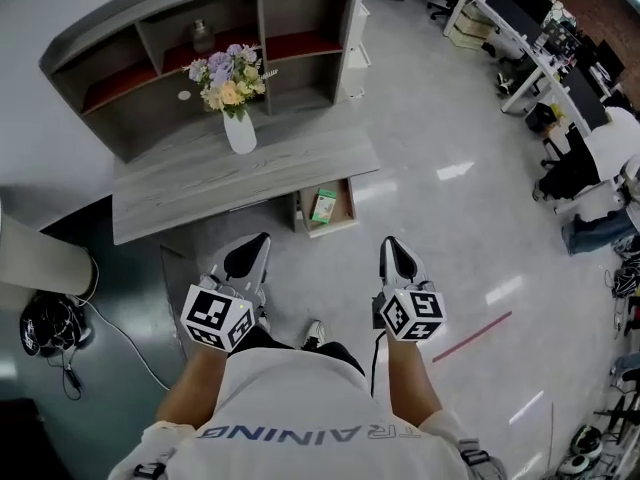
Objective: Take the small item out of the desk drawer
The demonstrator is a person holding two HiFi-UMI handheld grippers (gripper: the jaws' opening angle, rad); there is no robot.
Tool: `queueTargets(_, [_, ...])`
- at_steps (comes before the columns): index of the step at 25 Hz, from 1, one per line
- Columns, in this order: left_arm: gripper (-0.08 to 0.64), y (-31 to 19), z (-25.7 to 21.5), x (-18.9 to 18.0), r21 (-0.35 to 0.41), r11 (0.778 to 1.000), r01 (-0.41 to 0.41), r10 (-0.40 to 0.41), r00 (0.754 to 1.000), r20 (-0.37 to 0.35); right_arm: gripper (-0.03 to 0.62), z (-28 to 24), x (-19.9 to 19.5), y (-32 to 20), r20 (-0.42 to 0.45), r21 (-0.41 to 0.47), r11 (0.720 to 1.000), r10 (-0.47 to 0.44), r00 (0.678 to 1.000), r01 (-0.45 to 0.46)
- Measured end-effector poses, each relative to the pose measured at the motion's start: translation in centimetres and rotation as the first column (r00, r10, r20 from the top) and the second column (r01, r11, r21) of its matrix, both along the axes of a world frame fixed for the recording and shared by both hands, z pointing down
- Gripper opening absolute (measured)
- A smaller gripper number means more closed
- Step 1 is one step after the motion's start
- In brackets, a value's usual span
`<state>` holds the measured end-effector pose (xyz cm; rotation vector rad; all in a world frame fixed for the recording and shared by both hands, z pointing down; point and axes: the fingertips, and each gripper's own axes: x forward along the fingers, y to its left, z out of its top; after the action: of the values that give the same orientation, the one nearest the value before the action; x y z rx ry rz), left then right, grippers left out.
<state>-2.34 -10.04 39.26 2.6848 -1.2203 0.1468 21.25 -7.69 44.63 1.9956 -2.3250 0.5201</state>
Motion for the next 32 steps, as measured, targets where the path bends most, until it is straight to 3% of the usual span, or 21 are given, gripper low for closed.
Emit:
queueTargets(5, [0.0,-4.0,1.3,0.1,-0.032,0.995,-0.099,0.099,0.995,-0.008,0.014,0.6,0.3,-1.0,-0.041,-0.043,0.991,0.122,0.992,-0.124])
queueTargets(9, [0.0,-7.5,1.3,-0.1,-0.026,0.981,-0.192,0.192,0.981,-0.011,0.014,-0.9,-2.6,-3.3,-0.091,-0.028,0.988,0.149,0.985,-0.152])
queueTargets(15, [0.0,-11.3,1.4,-1.5,-0.032,0.957,-0.288,0.288,0.957,0.017,0.014,-3.1,-5.2,-7.4,-0.091,-0.004,0.979,0.205,0.975,-0.206])
queueTargets(24, [0.0,-15.6,3.1,-1.7,-0.061,0.965,-0.254,0.256,0.966,0.025,0.014,-0.7,-5.2,-9.9,-0.093,-0.068,0.979,0.185,0.978,-0.192])
queueTargets(32, [0.0,-16.2,2.7,1.6,-0.067,0.979,-0.195,0.197,0.98,0.03,0.015,-2.2,-1.4,-12.2,-0.111,-0.018,0.993,0.112,0.988,-0.114])
